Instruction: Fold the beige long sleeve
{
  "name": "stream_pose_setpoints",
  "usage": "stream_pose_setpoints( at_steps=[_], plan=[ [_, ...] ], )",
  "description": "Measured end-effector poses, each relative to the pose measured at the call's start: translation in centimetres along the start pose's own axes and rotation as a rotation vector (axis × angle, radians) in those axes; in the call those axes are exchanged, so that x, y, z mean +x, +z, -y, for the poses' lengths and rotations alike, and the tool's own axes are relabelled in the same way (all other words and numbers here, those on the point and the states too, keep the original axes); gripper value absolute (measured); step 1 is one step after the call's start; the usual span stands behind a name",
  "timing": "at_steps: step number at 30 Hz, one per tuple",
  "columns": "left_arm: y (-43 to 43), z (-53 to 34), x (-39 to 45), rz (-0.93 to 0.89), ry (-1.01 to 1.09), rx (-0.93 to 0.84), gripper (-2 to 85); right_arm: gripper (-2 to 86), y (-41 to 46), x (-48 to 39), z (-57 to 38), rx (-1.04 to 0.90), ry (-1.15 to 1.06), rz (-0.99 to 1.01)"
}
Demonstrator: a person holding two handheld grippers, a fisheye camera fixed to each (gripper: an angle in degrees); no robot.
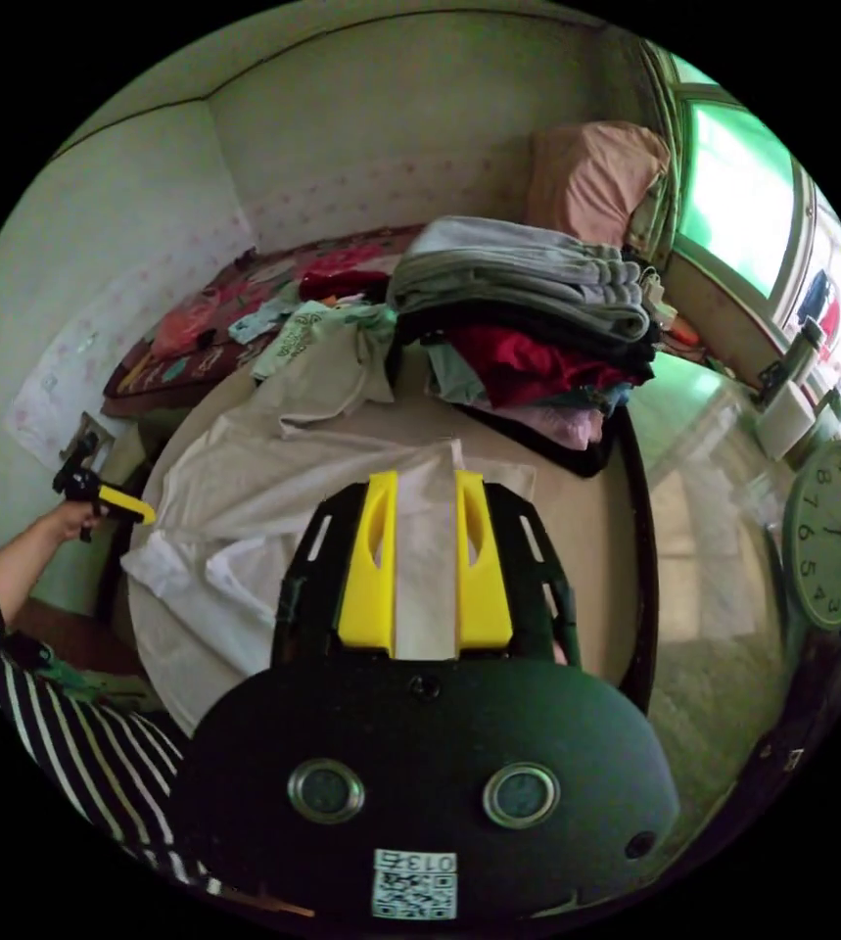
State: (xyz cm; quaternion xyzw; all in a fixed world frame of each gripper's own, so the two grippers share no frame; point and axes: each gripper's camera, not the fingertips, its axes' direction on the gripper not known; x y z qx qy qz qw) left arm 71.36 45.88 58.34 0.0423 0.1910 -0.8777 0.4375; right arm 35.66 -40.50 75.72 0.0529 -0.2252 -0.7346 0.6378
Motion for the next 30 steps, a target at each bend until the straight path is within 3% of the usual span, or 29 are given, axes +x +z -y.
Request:
stream_pose_setpoints(
  at_steps=[3,9,12,15,20,27,30],
  plan=[
    [-0.8,-3.9,0.5,-0.026,0.020,0.050,6.8,8.4,-2.1,0.3,-4.5,-0.042,-0.069,-0.009],
    [-0.9,-10.7,0.4,-0.140,-0.093,0.186,10.0,9.1,-0.9,4.0,-12.2,-0.280,0.088,-0.044],
    [-0.1,-10.0,1.1,-0.082,-0.073,0.132,10.1,9.3,0.9,3.2,-10.8,-0.338,0.039,-0.062],
    [0.8,-8.4,1.4,-0.070,-0.043,0.054,8.6,9.6,2.6,-0.4,-7.6,-0.365,-0.191,-0.139],
    [0.8,-8.1,1.0,-0.040,-0.022,-0.014,1.2,8.7,5.3,-3.0,-5.0,-0.524,-0.394,-0.035],
    [-3.4,-10.5,2.1,0.003,0.025,0.088,-0.1,2.4,3.6,-3.9,-1.4,-0.532,-0.362,-0.039],
    [-6.0,-12.1,2.4,0.030,0.023,0.199,-0.1,1.8,1.2,-5.5,0.6,-0.424,-0.411,-0.111]
  ],
)
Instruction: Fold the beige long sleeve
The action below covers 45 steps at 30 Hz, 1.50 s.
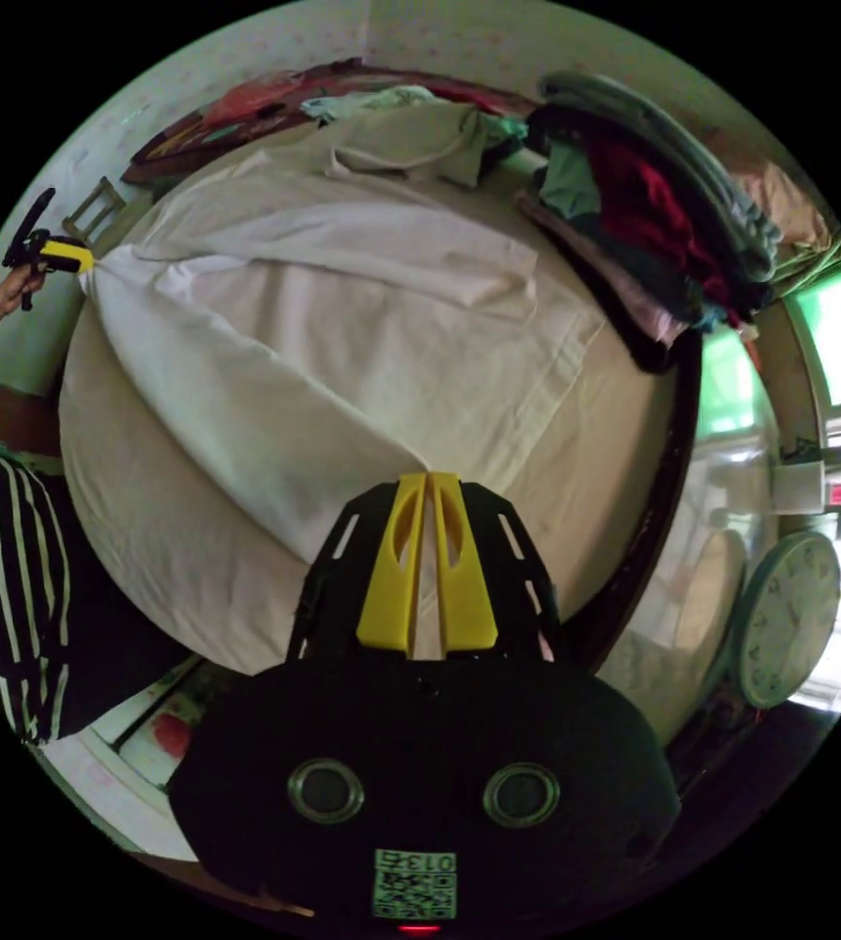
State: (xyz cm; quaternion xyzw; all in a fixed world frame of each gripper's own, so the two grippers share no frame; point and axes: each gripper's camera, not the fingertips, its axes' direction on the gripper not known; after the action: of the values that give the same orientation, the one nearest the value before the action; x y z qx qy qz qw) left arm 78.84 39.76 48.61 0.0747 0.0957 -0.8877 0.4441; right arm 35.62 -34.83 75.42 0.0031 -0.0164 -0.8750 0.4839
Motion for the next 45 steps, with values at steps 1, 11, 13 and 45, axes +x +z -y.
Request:
stream_pose_setpoints(
  at_steps=[1,11,13,45],
  plan=[
    [-0.4,-0.2,0.0,0.007,-0.001,0.023,0.0,1.6,-0.8,0.0,0.6,0.020,0.005,-0.038],
    [2.8,-1.2,-2.3,0.021,-0.104,-0.088,4.6,0.8,0.0,1.5,1.7,-0.036,0.330,-0.174],
    [1.4,-2.5,-2.8,0.023,-0.127,-0.051,5.7,1.1,-1.7,1.3,0.6,0.010,0.356,-0.174],
    [-1.4,-0.9,0.3,-0.166,0.076,0.021,0.0,1.6,-3.7,-4.5,9.1,0.181,0.170,0.274]
  ],
)
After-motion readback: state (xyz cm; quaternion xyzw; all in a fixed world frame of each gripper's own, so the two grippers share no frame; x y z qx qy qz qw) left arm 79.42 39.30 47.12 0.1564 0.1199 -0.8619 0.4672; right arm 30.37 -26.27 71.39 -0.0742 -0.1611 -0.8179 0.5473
